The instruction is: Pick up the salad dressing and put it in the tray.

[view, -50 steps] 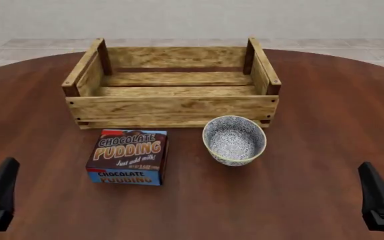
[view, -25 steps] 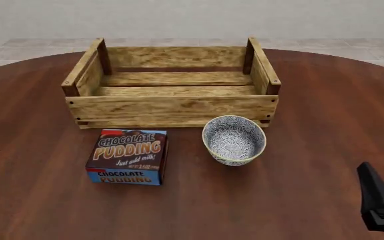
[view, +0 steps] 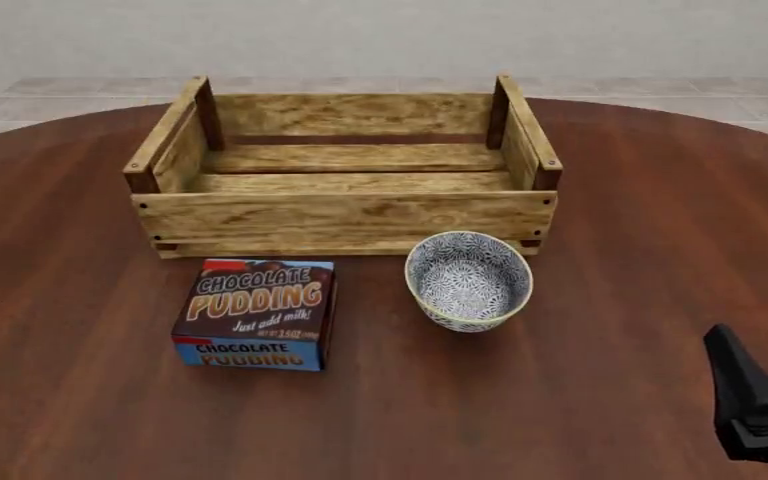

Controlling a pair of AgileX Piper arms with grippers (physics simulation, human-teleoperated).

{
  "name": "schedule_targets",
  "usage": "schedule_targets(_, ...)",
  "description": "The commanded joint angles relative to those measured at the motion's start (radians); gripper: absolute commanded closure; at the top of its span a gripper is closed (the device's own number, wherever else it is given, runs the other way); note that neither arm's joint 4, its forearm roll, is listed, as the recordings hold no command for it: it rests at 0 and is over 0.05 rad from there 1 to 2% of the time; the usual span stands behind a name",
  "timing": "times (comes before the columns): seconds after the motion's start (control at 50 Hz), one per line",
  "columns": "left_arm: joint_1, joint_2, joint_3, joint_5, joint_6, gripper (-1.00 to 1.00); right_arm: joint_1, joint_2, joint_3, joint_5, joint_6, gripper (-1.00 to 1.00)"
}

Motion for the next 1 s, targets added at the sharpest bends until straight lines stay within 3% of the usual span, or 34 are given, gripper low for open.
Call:
schedule_targets(0.02, 0.115, 0.027, -0.035, 0.065, 0.01, -1.0, 0.008, 0.004, 0.0, -0.004, -0.003, -1.0)
schedule_targets(0.38, 0.264, 0.029, -0.013, 0.095, 0.005, -1.0, 0.017, -0.02, 0.0, 0.019, 0.001, -1.0)
schedule_targets(1.0, 0.387, 0.117, 0.021, 0.082, -0.016, -1.0, 0.017, -0.011, 0.0, 0.009, 0.01, -1.0)
